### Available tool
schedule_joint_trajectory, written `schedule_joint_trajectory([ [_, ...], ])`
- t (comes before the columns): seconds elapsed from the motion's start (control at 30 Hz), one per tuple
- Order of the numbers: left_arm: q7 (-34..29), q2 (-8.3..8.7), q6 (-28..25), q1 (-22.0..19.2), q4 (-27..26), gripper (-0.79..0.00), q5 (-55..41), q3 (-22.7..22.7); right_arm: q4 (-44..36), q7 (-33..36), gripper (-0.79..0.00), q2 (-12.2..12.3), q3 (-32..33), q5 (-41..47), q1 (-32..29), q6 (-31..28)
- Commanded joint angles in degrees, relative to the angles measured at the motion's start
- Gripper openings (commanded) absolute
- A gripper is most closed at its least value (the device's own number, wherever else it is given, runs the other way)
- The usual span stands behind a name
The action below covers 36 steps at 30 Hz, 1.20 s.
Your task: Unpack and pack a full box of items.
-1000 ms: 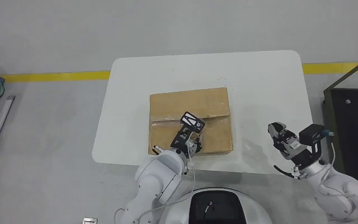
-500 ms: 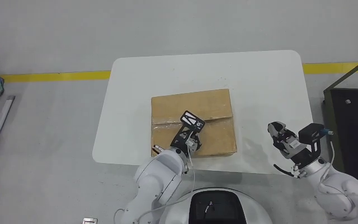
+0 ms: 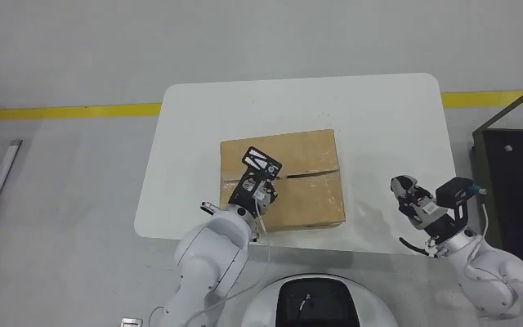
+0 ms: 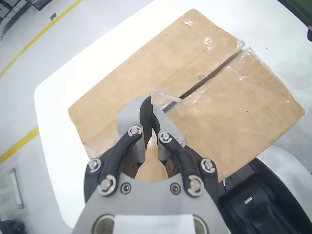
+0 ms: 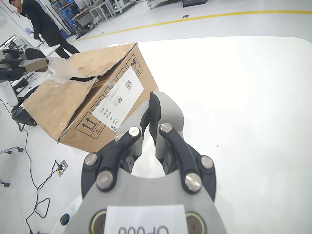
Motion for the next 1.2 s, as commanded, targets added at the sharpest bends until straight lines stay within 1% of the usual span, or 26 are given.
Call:
schedule_joint_trajectory([
  [0.0, 0.05, 0.16, -0.78, -0.30, -0.36, -0.785, 0.70, -0.99, 0.21, 0.01, -0.785, 0.01, 0.11, 0.12, 0.02, -0.05],
  [0.3, 0.20, 0.98, -2.72, -1.60, -1.92, -0.785, 4.71, -7.36, 1.00, 0.25, -0.785, 0.09, 0.32, 0.24, 0.18, -0.41],
  [0.4, 0.69, 1.38, -4.71, -1.84, -2.07, -0.785, 9.54, -8.13, 1.23, 0.38, -0.785, 0.12, 0.38, 0.42, 0.33, -0.44],
  [0.53, 1.33, 1.75, -6.00, -1.43, -1.84, -0.785, 13.85, -8.95, 1.51, 0.44, -0.785, 0.14, 0.38, 0.47, 0.35, -0.66],
  [0.6, 0.53, 2.11, -7.67, -1.57, -1.65, -0.785, 19.58, -9.36, 1.76, 0.44, -0.785, 0.17, 0.44, 0.52, 0.40, -0.90],
  [0.73, 1.27, 2.46, -8.77, -1.52, -1.68, -0.785, 24.07, -10.58, 1.92, 0.51, -0.785, 0.24, 0.87, 0.57, 0.49, -1.18],
  [0.87, 1.05, 2.78, -8.39, -1.23, -1.31, -0.785, 27.69, -13.40, 1.99, 0.46, -0.785, 0.28, 1.08, 0.75, 0.52, -1.31],
  [1.07, 1.79, 3.22, -6.91, -0.85, 0.89, -0.785, 31.15, -18.86, 1.91, 0.16, -0.785, 0.30, 0.99, 0.67, 0.01, -1.54],
  [1.17, 1.80, 3.09, -3.94, -0.72, 2.10, -0.785, 27.86, -21.63, 2.20, 0.02, -0.785, 0.30, 0.95, 0.57, -0.16, -1.50],
])
